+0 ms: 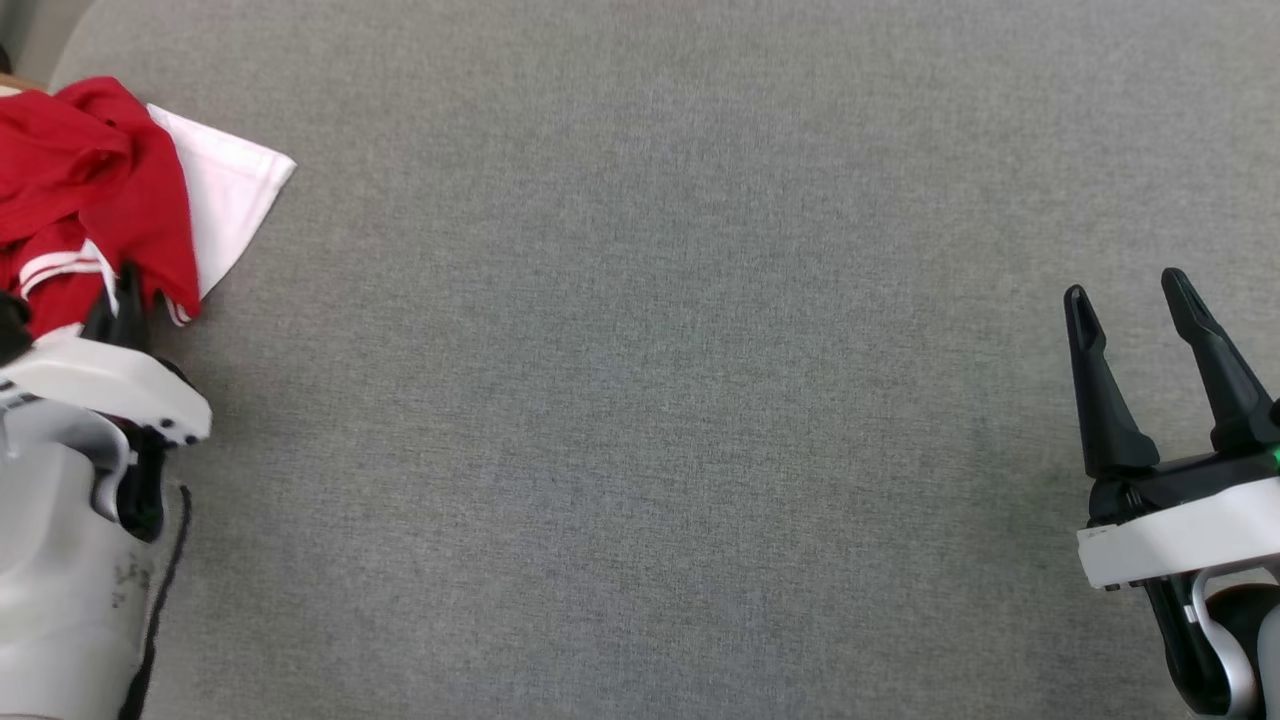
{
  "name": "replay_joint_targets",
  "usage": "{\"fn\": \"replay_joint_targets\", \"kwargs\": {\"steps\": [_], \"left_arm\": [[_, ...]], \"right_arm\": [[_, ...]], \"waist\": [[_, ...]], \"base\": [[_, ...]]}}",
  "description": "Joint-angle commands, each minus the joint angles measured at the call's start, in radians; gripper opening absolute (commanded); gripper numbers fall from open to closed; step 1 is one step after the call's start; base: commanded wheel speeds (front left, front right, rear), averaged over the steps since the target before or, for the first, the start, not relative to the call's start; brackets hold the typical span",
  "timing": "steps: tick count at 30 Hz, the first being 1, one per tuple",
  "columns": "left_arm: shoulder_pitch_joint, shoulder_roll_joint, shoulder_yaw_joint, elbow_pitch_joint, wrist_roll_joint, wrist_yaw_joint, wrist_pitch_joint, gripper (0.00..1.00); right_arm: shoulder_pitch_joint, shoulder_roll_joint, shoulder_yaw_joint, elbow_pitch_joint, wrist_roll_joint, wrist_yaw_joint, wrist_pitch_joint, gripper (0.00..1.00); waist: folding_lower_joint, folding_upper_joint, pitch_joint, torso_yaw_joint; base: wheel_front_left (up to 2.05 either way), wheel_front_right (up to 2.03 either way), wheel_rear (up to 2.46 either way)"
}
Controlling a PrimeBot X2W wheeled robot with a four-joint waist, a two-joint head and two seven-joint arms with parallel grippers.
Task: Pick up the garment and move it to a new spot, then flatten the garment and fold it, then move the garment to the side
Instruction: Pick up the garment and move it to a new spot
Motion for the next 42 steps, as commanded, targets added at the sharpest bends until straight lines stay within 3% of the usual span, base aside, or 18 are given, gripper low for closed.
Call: {"fn": "replay_joint_targets", "kwargs": {"steps": [1, 6, 13, 21, 25, 31, 42], "left_arm": [[0.002, 0.017, 0.012, -0.032, 0.012, 0.002, -0.005, 0.00], [0.132, 0.027, 0.096, -0.296, 0.109, 0.040, -0.004, 0.00], [0.363, -0.012, 0.187, -0.654, 0.237, 0.082, -0.004, 0.00], [0.633, -0.051, 0.173, -0.999, 0.302, 0.137, 0.004, 0.00], [0.724, -0.069, 0.136, -1.163, 0.315, 0.156, 0.064, 0.00], [0.672, -0.095, 0.030, -1.223, 0.331, 0.115, 0.117, 0.00], [0.398, -0.154, -0.179, -1.120, 0.375, 0.024, 0.131, 0.00]], "right_arm": [[0.002, 0.000, -0.003, 0.006, -0.002, 0.000, -0.011, 1.00], [0.024, 0.008, -0.003, 0.030, -0.002, 0.000, -0.021, 1.00], [0.055, 0.012, 0.013, 0.084, 0.014, 0.000, -0.045, 1.00], [0.109, 0.029, 0.029, 0.118, 0.030, 0.000, -0.061, 1.00], [0.123, 0.039, 0.028, 0.108, 0.035, 0.000, -0.059, 1.00], [0.085, 0.044, 0.037, 0.094, 0.036, 0.000, -0.063, 1.00], [0.011, 0.073, 0.089, 0.132, 0.064, 0.000, -0.123, 1.00]], "waist": [[0.0000, 0.0000, -0.023, -0.002], [0.0000, 0.0000, -0.093, -0.006], [0.0000, 0.0000, -0.202, -0.034], [0.0000, 0.0000, -0.298, -0.082], [0.0000, 0.0000, -0.307, -0.116], [0.0000, 0.0000, -0.262, -0.197], [0.0000, 0.0000, -0.103, -0.396]], "base": [[0.00, 0.00, 0.00], [0.00, 0.00, 0.00], [0.00, 0.00, 0.00], [0.00, 0.00, 0.00], [0.00, 0.00, 0.00], [0.00, 0.00, 0.00], [0.00, 0.00, 0.00]]}}
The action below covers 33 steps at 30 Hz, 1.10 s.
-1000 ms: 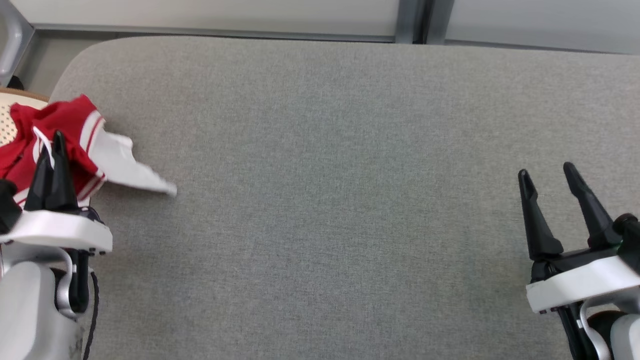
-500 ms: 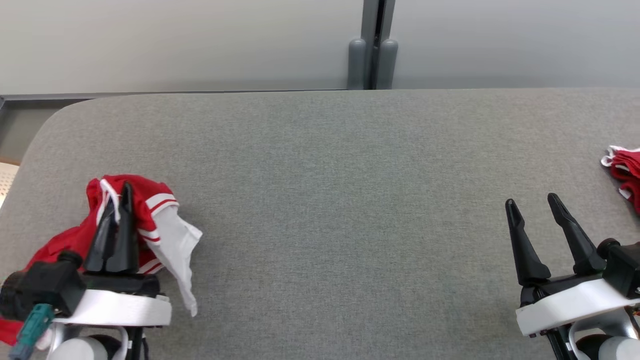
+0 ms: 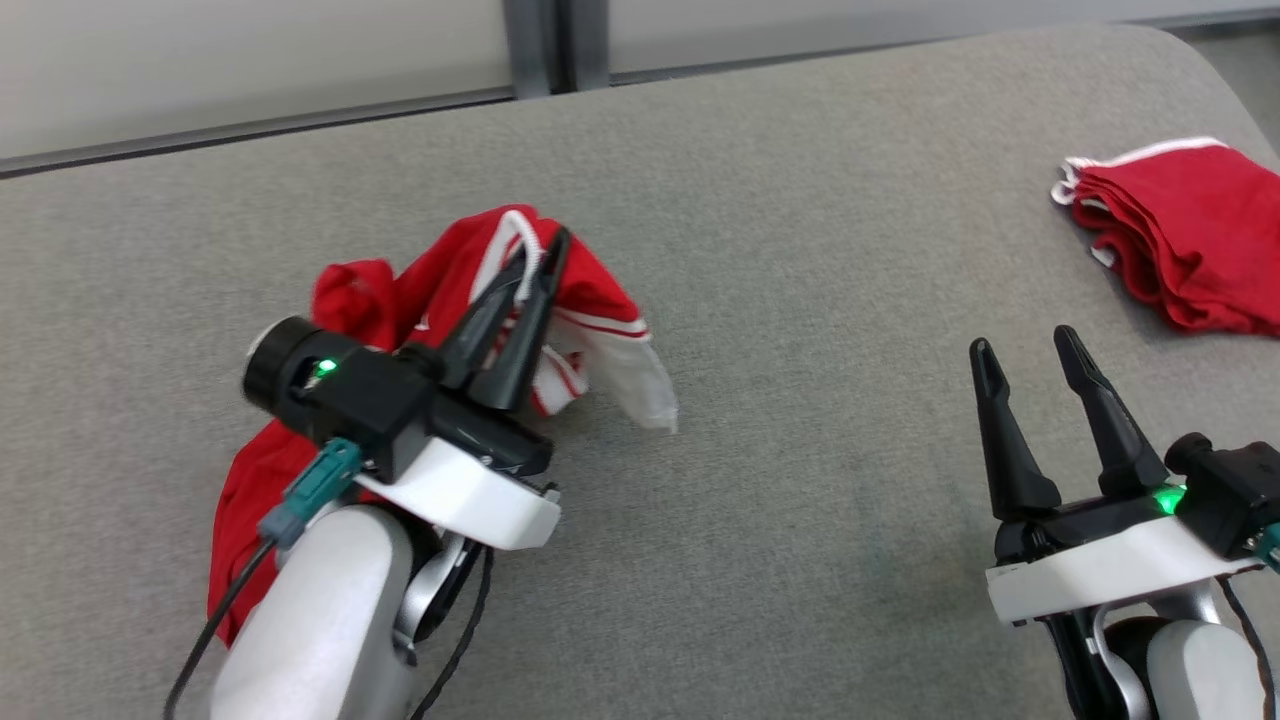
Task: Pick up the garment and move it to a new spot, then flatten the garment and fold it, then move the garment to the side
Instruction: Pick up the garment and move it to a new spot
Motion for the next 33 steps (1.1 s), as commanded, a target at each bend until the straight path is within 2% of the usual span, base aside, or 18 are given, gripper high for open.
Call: {"fn": "replay_joint_targets", "kwargs": {"steps": [1, 6, 10, 11, 12, 16, 19, 25, 33], "left_arm": [[-0.028, 0.000, -0.019, 0.016, 0.005, -0.008, 0.001, 0.00], [-0.107, -0.016, -0.153, 0.122, 0.000, -0.024, 0.027, 0.00], [-0.144, -0.014, -0.239, 0.210, -0.007, -0.025, 0.018, 0.00], [-0.143, -0.015, -0.255, 0.231, -0.012, -0.026, 0.011, 0.29], [-0.147, -0.014, -0.265, 0.247, -0.006, -0.026, -0.001, 1.00], [-0.151, -0.018, -0.306, 0.279, -0.020, -0.027, -0.047, 1.00], [-0.148, -0.012, -0.302, 0.275, -0.025, -0.023, -0.088, 1.00], [-0.113, -0.002, -0.226, 0.223, -0.039, 0.030, -0.128, 1.00], [-0.017, 0.053, -0.121, 0.203, -0.082, 0.070, -0.136, 1.00]], "right_arm": [[-0.016, 0.007, 0.005, 0.011, 0.007, 0.000, -0.018, 1.00], [-0.032, 0.026, 0.014, 0.058, 0.022, 0.000, -0.066, 1.00], [-0.044, 0.034, 0.023, 0.093, 0.033, 0.000, -0.099, 1.00], [-0.046, 0.036, 0.024, 0.100, 0.033, 0.000, -0.105, 1.00], [-0.048, 0.037, 0.023, 0.106, 0.033, 0.000, -0.108, 1.00], [-0.050, 0.040, 0.017, 0.120, 0.025, 0.000, -0.116, 1.00], [-0.052, 0.038, 0.014, 0.123, 0.015, 0.000, -0.108, 1.00], [-0.036, 0.016, 0.000, 0.115, 0.004, 0.000, -0.086, 1.00], [0.002, -0.006, -0.018, 0.085, -0.004, 0.000, -0.040, 1.00]], "waist": [[0.0000, 0.0000, 0.084, -0.089], [0.0000, 0.0000, 0.138, -0.146], [0.0000, 0.0000, 0.161, -0.165], [0.0000, 0.0000, 0.162, -0.166], [0.0000, 0.0000, 0.163, -0.165], [0.0000, 0.0000, 0.149, -0.144], [0.0000, 0.0000, 0.125, -0.119], [0.0000, 0.0000, 0.059, -0.048], [0.0000, 0.0000, -0.027, 0.039]], "base": [[0.00, 0.00, 0.00], [0.00, 0.00, 0.00], [0.00, 0.00, 0.00], [0.00, 0.00, 0.00], [0.00, 0.00, 0.00], [0.00, 0.00, 0.00], [0.00, 0.00, 0.00], [0.00, 0.00, 0.00], [0.00, 0.00, 0.00]]}}
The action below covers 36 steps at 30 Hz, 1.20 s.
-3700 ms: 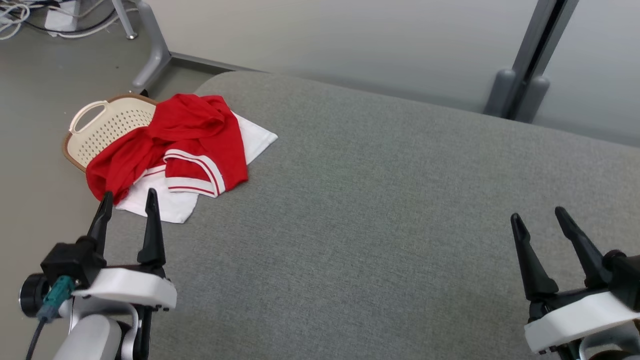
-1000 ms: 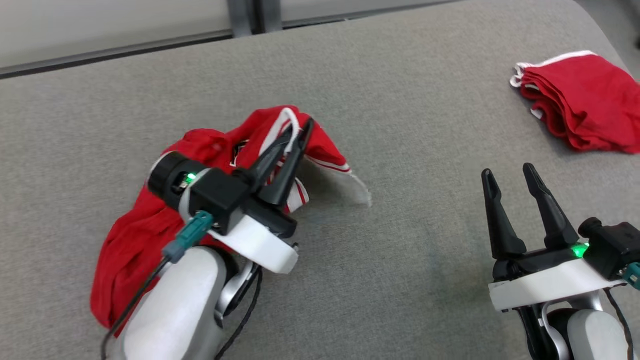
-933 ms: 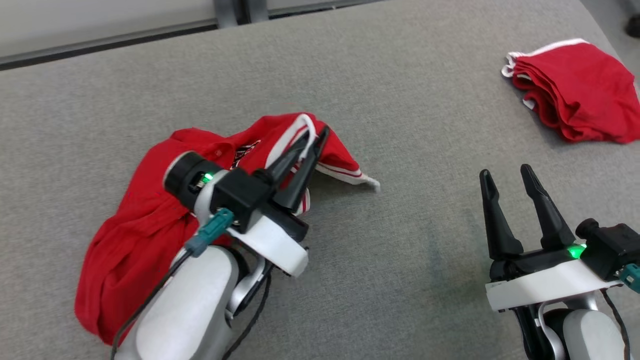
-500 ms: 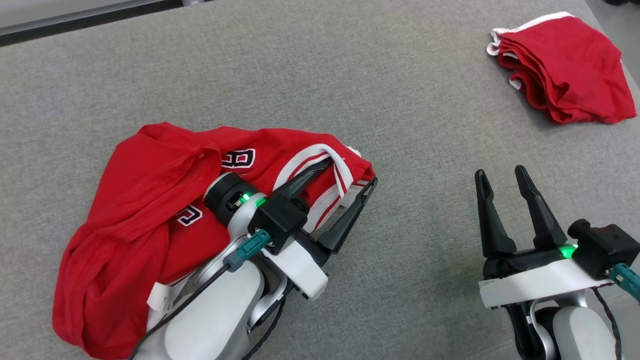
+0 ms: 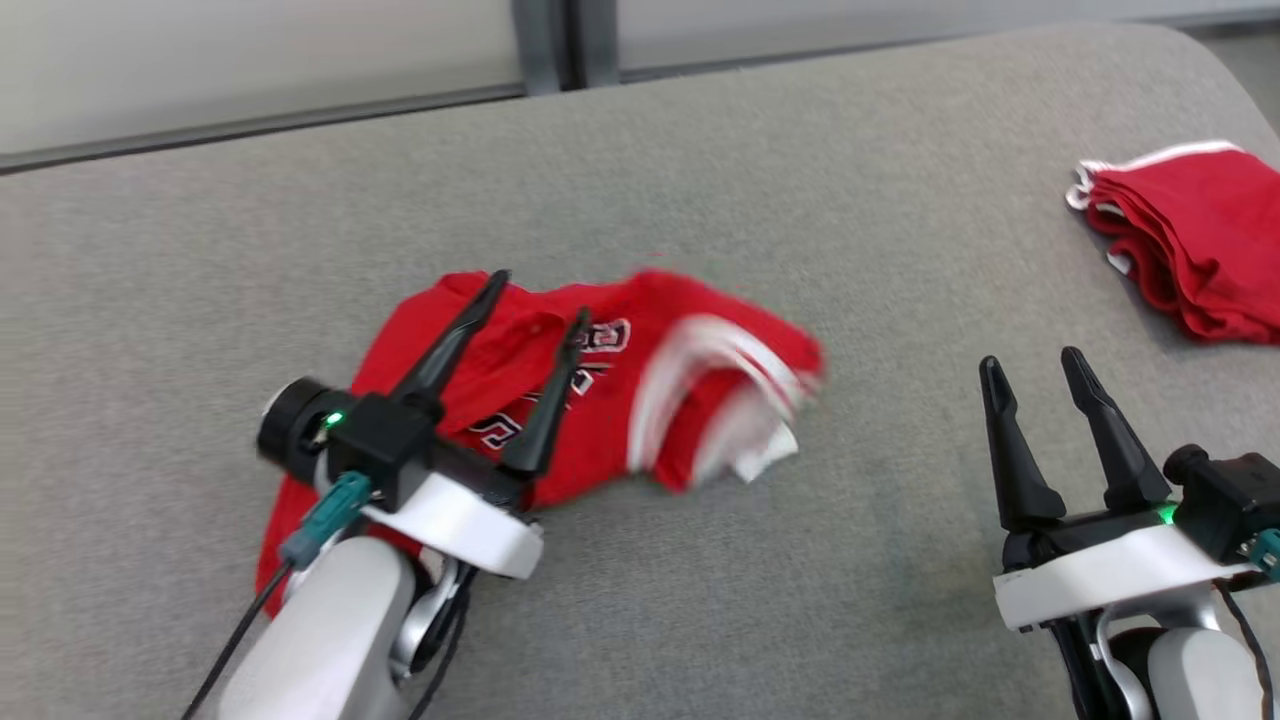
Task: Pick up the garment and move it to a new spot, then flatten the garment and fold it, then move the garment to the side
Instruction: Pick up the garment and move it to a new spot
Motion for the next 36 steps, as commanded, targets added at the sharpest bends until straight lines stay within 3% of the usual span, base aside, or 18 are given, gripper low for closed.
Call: {"fn": "replay_joint_targets", "kwargs": {"steps": [1, 12, 17, 36], "left_arm": [[0.026, 0.018, 0.020, -0.006, -0.010, 0.014, -0.004, 1.00], [0.188, 0.084, 0.207, -0.063, -0.065, 0.110, -0.003, 1.00], [0.280, 0.101, 0.291, -0.077, -0.094, 0.133, -0.003, 1.00], [0.496, 0.110, 0.267, -0.181, -0.096, 0.179, 0.043, 1.00]], "right_arm": [[0.016, -0.012, -0.010, -0.008, -0.008, 0.000, 0.008, 1.00], [0.081, -0.020, -0.044, -0.047, -0.017, 0.000, 0.051, 1.00], [0.102, -0.034, -0.047, -0.051, -0.035, 0.000, 0.071, 1.00], [0.208, -0.053, -0.042, -0.065, -0.037, 0.000, 0.119, 1.00]], "waist": [[0.0000, 0.0000, -0.046, 0.045], [0.0000, 0.0000, -0.115, 0.140], [0.0000, 0.0000, -0.149, 0.163], [0.0000, 0.0000, -0.262, 0.148]], "base": [[0.00, 0.00, 0.00], [0.00, 0.00, 0.00], [0.00, 0.00, 0.00], [0.00, 0.00, 0.00]]}}
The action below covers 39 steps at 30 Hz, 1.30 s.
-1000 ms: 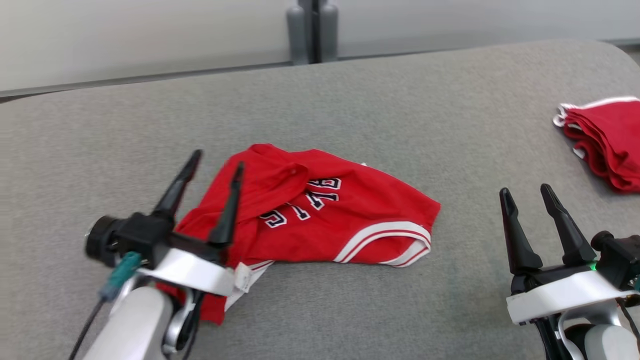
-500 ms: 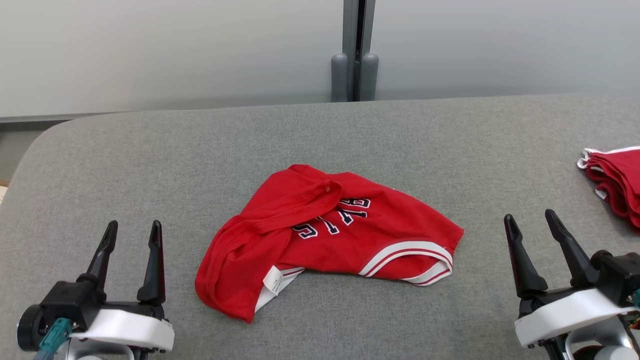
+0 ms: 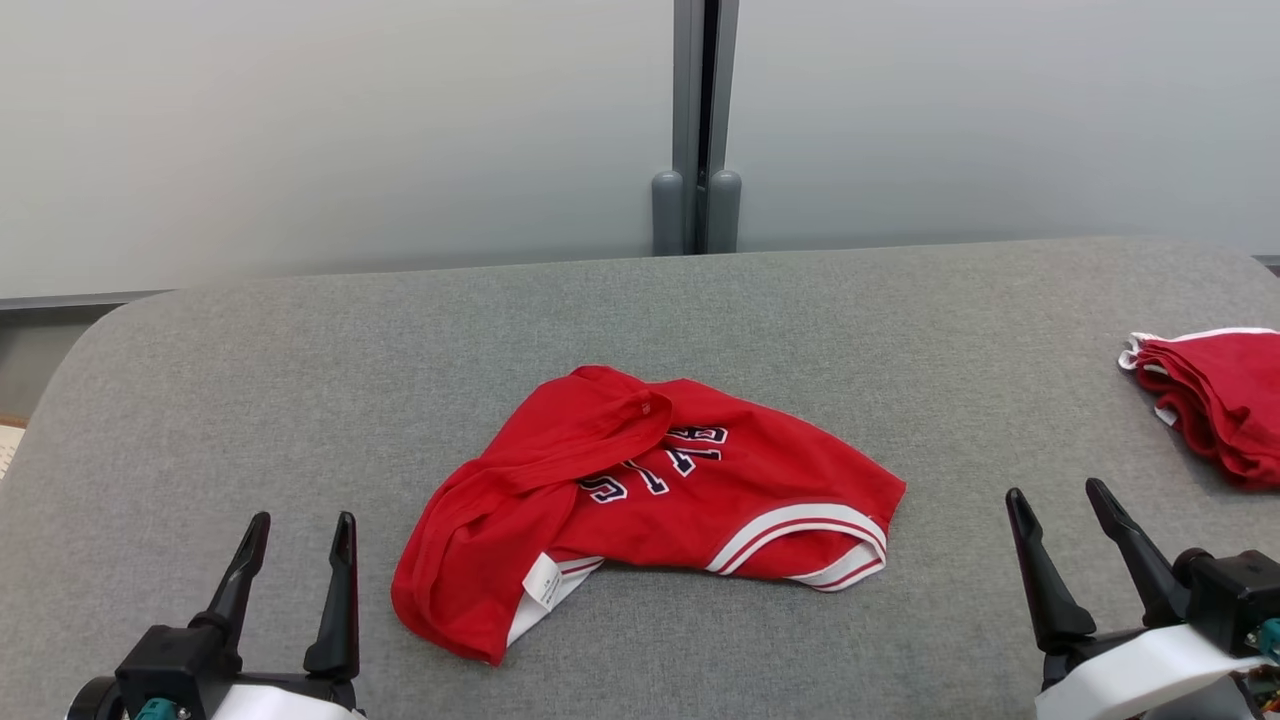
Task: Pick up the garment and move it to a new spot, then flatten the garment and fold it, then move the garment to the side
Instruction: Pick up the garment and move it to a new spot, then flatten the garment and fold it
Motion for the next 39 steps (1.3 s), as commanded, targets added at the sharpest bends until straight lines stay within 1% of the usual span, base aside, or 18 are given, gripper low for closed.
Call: {"fn": "replay_joint_targets", "kwargs": {"steps": [1, 6, 18, 30, 33, 35, 37, 39], "left_arm": [[0.013, 0.001, 0.001, -0.012, -0.003, 0.008, 0.003, 1.00], [0.033, 0.010, 0.000, -0.034, -0.004, 0.019, 0.017, 1.00], [0.032, 0.018, -0.007, -0.054, -0.003, 0.030, 0.032, 1.00], [0.010, 0.024, -0.025, -0.065, 0.010, 0.036, 0.042, 1.00], [-0.029, 0.026, -0.052, -0.063, 0.033, 0.025, 0.058, 1.00], [-0.067, 0.020, -0.083, -0.056, 0.040, 0.006, 0.078, 1.00], [-0.119, 0.013, -0.125, -0.039, 0.056, -0.021, 0.105, 1.00], [-0.173, -0.007, -0.170, -0.006, 0.048, -0.062, 0.142, 1.00]], "right_arm": [[0.014, -0.003, -0.003, -0.008, 0.002, 0.000, 0.004, 1.00], [0.030, 0.005, -0.008, -0.019, 0.004, 0.000, 0.013, 1.00], [0.027, 0.016, -0.006, -0.019, 0.009, 0.000, 0.011, 1.00], [0.016, 0.013, -0.004, -0.014, 0.014, 0.000, 0.010, 1.00], [0.007, 0.015, -0.005, -0.019, 0.015, 0.000, 0.009, 1.00], [-0.002, 0.017, -0.001, -0.024, 0.014, 0.000, 0.010, 1.00], [-0.013, 0.018, 0.005, -0.027, 0.013, 0.000, 0.011, 1.00], [-0.028, 0.016, 0.011, -0.031, 0.009, 0.000, 0.010, 1.00]], "waist": [[0.0000, 0.0000, -0.004, -0.003], [0.0000, 0.0000, -0.008, -0.009], [0.0000, 0.0000, -0.007, -0.008], [0.0000, 0.0000, 0.005, -0.006], [0.0000, 0.0000, 0.023, -0.003], [0.0000, 0.0000, 0.041, -0.006], [0.0000, 0.0000, 0.063, -0.010], [0.0000, 0.0000, 0.089, -0.019]], "base": [[0.00, 0.00, 0.00], [0.00, 0.00, 0.00], [0.00, 0.00, 0.00], [0.00, 0.00, 0.00], [0.00, 0.00, 0.00], [0.00, 0.00, 0.00], [0.00, 0.00, 0.00], [0.00, 0.00, 0.00]]}}
